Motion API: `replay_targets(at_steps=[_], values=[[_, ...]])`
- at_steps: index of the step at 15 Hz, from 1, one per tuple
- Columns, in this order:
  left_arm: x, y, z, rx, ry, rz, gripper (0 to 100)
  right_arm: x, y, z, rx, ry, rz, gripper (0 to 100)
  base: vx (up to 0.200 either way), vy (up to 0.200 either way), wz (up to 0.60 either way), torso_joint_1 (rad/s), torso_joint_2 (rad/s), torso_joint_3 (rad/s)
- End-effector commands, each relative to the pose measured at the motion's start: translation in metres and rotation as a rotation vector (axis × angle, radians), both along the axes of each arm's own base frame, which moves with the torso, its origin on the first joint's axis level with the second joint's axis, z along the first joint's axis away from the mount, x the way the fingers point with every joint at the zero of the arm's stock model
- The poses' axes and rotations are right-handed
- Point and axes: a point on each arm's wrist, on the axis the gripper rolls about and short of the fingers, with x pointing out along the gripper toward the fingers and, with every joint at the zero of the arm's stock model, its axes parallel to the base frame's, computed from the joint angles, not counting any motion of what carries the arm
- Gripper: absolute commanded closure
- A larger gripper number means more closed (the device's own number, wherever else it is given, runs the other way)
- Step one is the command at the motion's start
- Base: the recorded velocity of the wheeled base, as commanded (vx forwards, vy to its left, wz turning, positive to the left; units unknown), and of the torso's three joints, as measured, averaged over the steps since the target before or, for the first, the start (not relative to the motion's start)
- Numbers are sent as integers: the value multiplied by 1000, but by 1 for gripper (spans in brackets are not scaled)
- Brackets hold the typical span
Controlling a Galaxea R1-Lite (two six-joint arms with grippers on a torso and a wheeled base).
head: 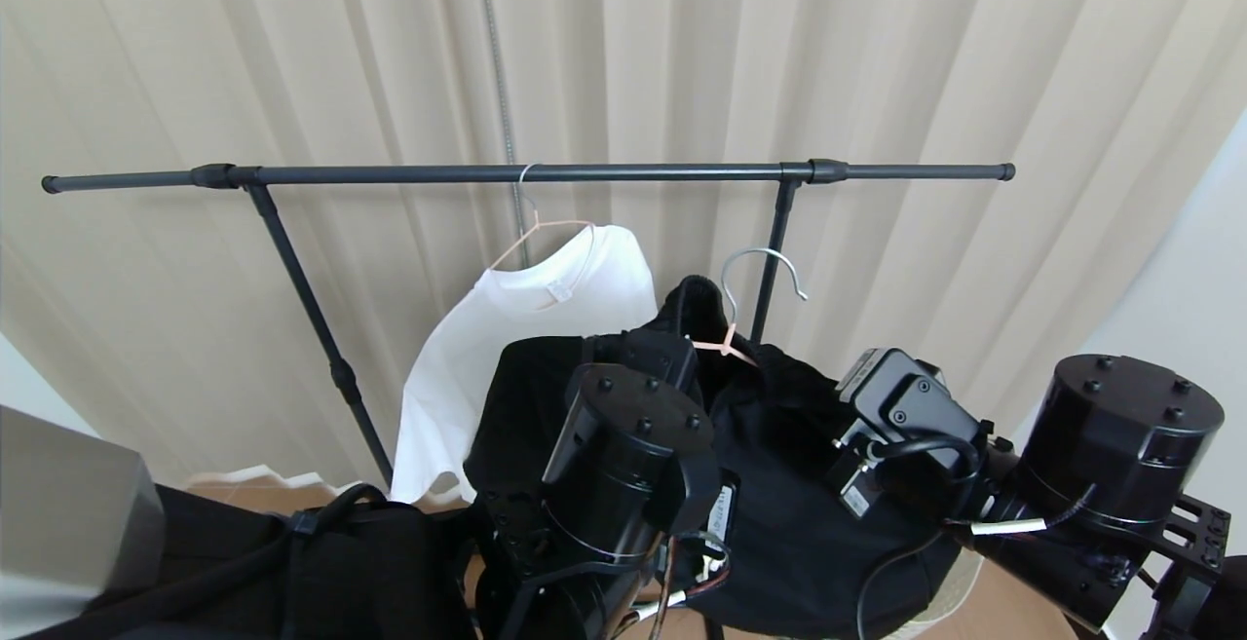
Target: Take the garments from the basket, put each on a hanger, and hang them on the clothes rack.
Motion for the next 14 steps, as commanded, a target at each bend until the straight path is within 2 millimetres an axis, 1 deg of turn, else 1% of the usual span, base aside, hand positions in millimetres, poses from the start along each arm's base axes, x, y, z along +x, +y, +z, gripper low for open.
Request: replay_targets(at_steps=[1, 4, 5, 7, 10, 12, 13, 14], values=[[1, -2, -5, 7, 4, 1, 0, -1, 0, 2, 4, -6, 2, 100, 0, 0, 0, 0, 0, 0], [-3, 3, -3, 28, -17, 27, 0, -1, -1, 1, 2, -3, 1, 100, 0, 0, 0, 0, 0, 0], [-13, 17, 1, 84, -49, 19, 0, 1, -1, 1, 3, -2, 4, 100, 0, 0, 0, 0, 0, 0], [-25, 35, 11, 81, -77, 8, 0, 3, -4, 0, 4, 2, 16, 100, 0, 0, 0, 0, 0, 0], [-34, 51, 21, 47, -100, 11, 0, 6, -9, 1, 7, 0, 2, 100, 0, 0, 0, 0, 0, 0], [-41, 64, 32, 31, -127, 11, 0, 8, -13, 1, 13, 5, 34, 100, 0, 0, 0, 0, 0, 0], [-43, 78, 42, 48, -175, 14, 0, 10, -18, 0, 17, 11, 58, 100, 0, 0, 0, 0, 0, 0], [-41, 91, 50, 74, -216, 22, 0, 10, -21, 1, 22, 12, 80, 100, 0, 0, 0, 0, 0, 0]])
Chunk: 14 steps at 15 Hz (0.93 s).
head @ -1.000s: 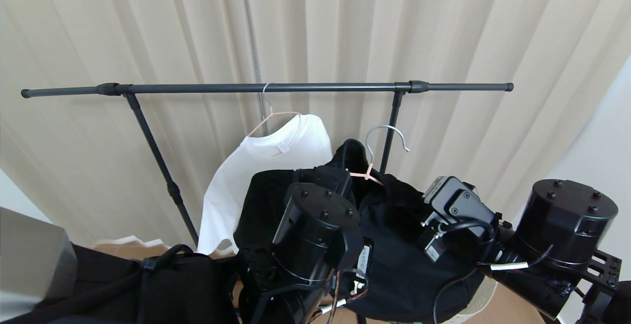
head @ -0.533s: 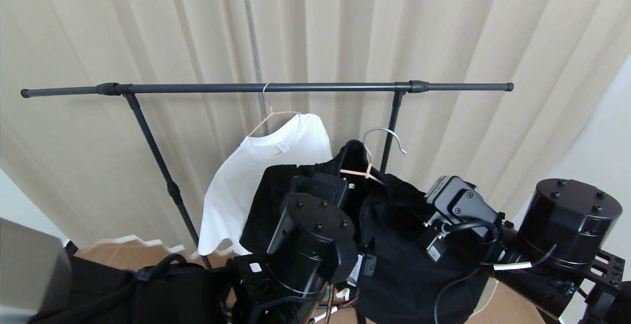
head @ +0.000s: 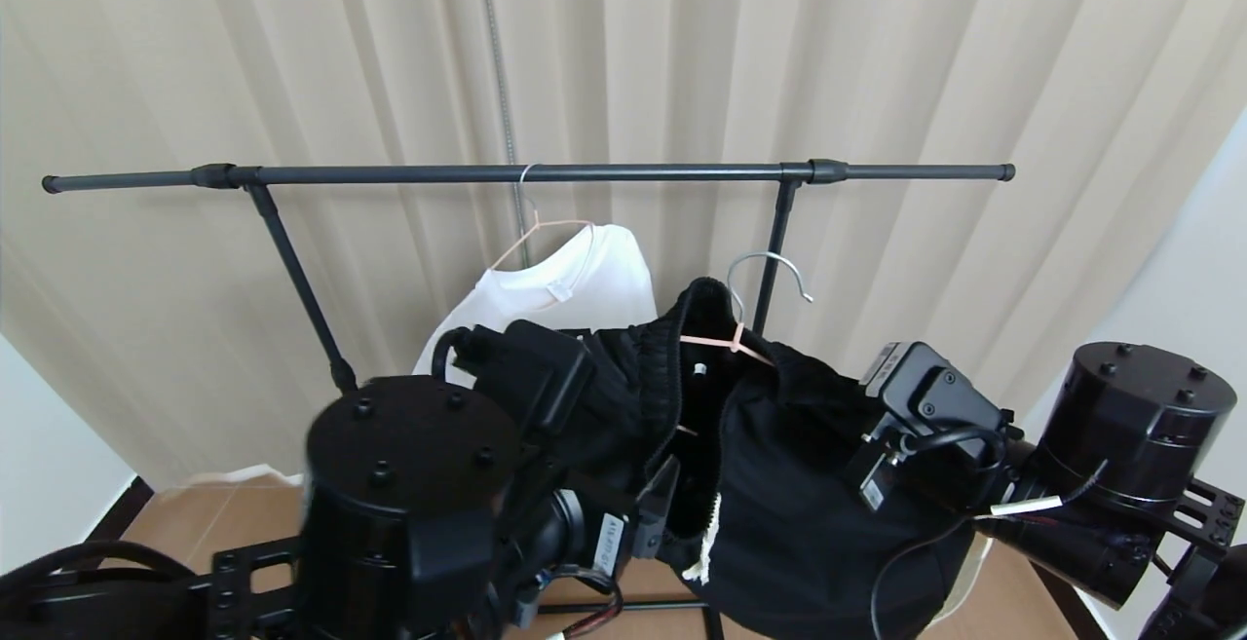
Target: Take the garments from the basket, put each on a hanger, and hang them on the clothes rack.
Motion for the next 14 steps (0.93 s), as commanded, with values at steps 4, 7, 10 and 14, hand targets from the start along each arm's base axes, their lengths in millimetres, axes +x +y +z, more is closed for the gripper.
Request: replay_targets(at_steps=[4, 7, 10, 14], values=[[20, 53, 28, 74, -123, -36, 0, 1, -12, -3, 15, 24, 108, 100, 0, 0, 0, 0, 0, 0], [46, 64, 23, 100, -109, -137, 0, -2, -13, -7, 22, 52, 187, 100, 0, 0, 0, 0, 0, 0], [63, 72, 14, 85, -78, -382, 0, -3, -13, -8, 47, 78, 227, 100, 0, 0, 0, 0, 0, 0], [87, 62, 12, 94, -101, -520, 0, -5, -13, -8, 63, 92, 242, 100, 0, 0, 0, 0, 0, 0]])
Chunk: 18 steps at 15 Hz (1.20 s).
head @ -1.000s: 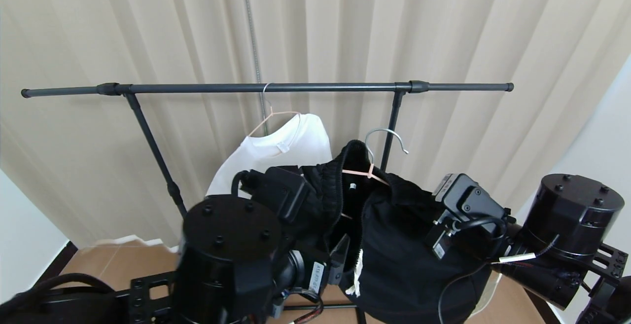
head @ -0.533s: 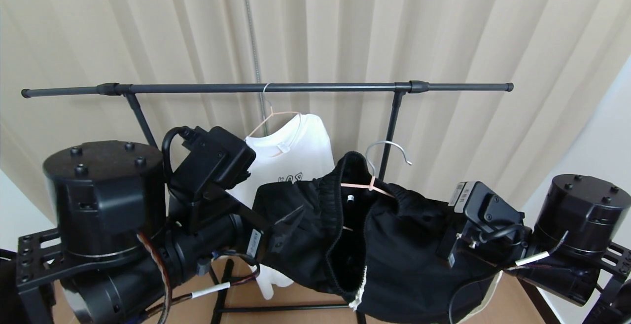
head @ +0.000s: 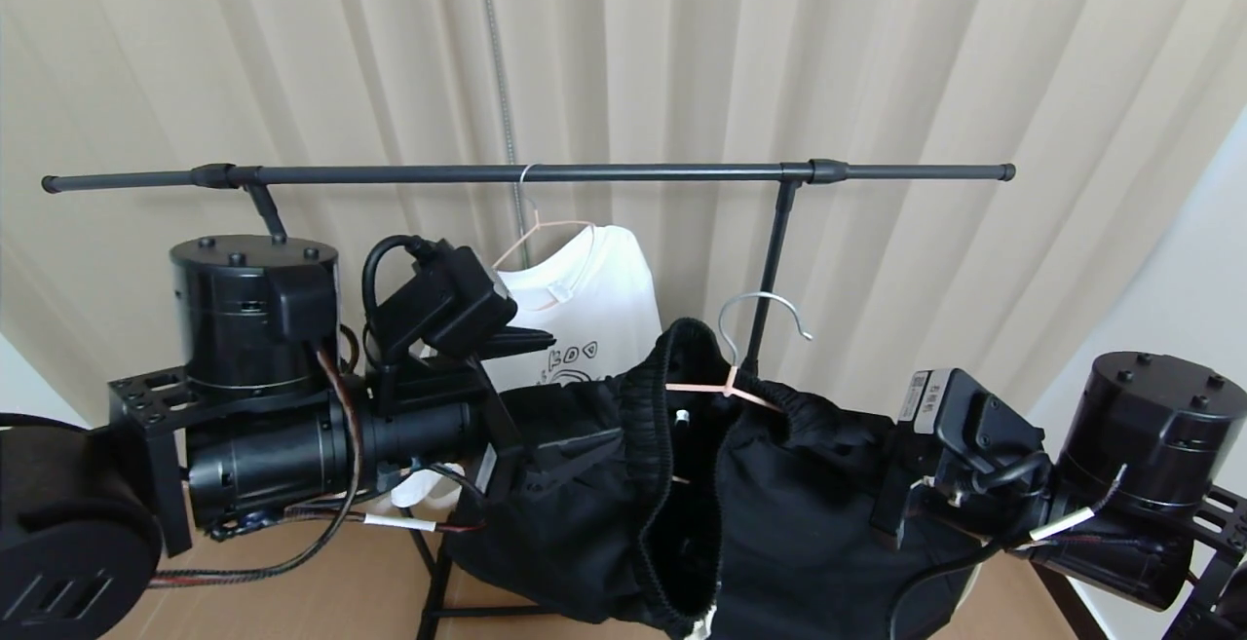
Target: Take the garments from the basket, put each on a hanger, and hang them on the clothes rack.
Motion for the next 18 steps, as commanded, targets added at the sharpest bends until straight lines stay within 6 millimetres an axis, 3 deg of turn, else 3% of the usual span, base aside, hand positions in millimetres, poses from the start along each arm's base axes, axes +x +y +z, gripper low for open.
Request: replay_targets(at_steps=[1, 5, 8, 12, 18], values=[[20, -12, -3, 13, 13, -12, 0, -1, 1, 0, 0, 0, 4, 100, 0, 0, 0, 0, 0, 0], [35, -30, 11, 160, 40, -96, 0, -2, 1, 1, 0, -4, 7, 100, 0, 0, 0, 0, 0, 0], [43, -44, 21, 178, 88, -155, 0, -3, 1, 1, 1, -5, 9, 100, 0, 0, 0, 0, 0, 0], [55, -55, 11, 184, 119, -181, 0, -10, 5, 3, 3, -9, 36, 100, 0, 0, 0, 0, 0, 0], [60, -54, 1, 196, 149, -163, 0, -14, 2, 12, 22, -43, 36, 100, 0, 0, 0, 0, 0, 0]])
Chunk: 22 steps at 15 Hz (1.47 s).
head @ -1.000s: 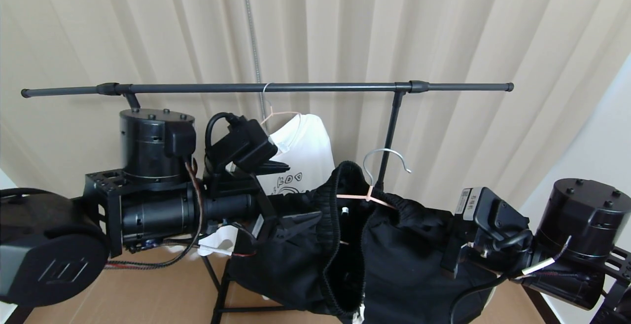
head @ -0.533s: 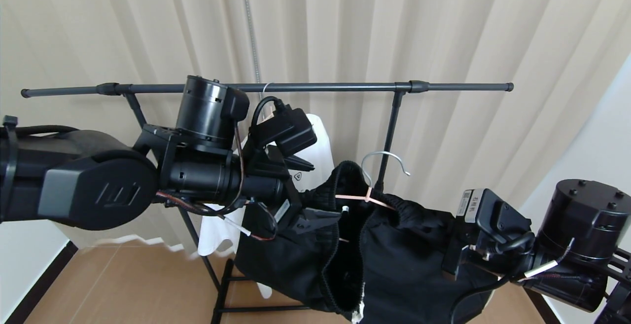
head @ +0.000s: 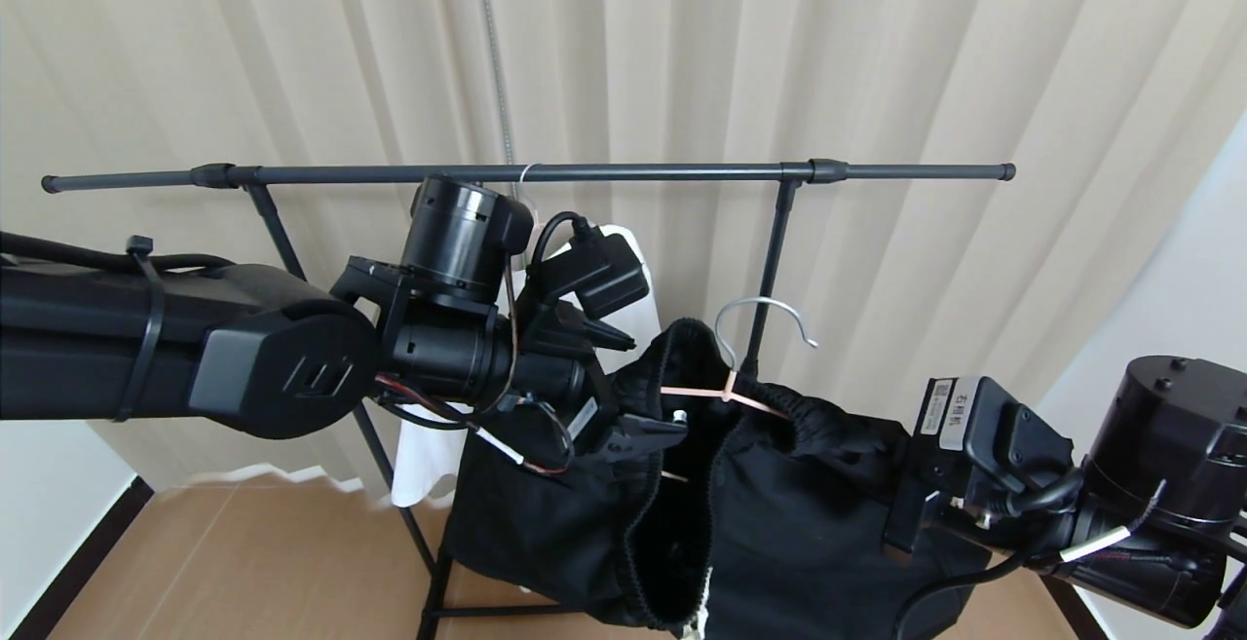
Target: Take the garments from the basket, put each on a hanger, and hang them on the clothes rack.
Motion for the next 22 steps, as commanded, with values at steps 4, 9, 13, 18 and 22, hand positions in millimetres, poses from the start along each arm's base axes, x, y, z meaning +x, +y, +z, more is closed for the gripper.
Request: replay_targets(at_steps=[4, 9, 13, 18, 22], values=[[1, 4, -9, 17, 21, 7, 0, -2, -1, 5, 11, -19, 1, 100, 0, 0, 0, 0, 0, 0], [1, 5, -15, 24, 39, 13, 0, -4, -2, 7, 16, -27, 1, 100, 0, 0, 0, 0, 0, 0], [-1, 6, -15, 27, 40, 10, 100, -4, -2, 7, 16, -27, 1, 100, 0, 0, 0, 0, 0, 0], [-15, 14, -9, 23, 34, 7, 100, -3, -2, 8, 18, -25, 0, 100, 0, 0, 0, 0, 0, 0], [-26, 21, -1, 12, 17, 9, 100, -3, -2, 9, 17, -30, -3, 100, 0, 0, 0, 0, 0, 0]])
